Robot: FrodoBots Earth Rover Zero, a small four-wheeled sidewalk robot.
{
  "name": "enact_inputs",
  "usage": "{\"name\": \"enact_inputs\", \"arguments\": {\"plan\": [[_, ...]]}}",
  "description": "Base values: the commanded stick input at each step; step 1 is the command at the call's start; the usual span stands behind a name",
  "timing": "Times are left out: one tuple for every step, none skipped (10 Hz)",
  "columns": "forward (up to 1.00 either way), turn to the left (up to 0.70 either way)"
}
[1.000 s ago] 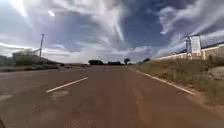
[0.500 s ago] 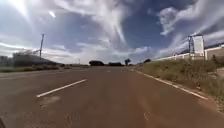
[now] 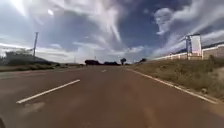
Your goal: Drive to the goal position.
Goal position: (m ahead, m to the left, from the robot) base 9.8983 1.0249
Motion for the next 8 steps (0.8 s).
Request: {"name": "enact_inputs", "arguments": {"plan": [[0.85,0.0],[0.85,0.0],[0.85,0.0],[0.85,0.0],[0.85,0.0],[0.85,0.0],[0.85,0.0],[0.85,0.0]]}}
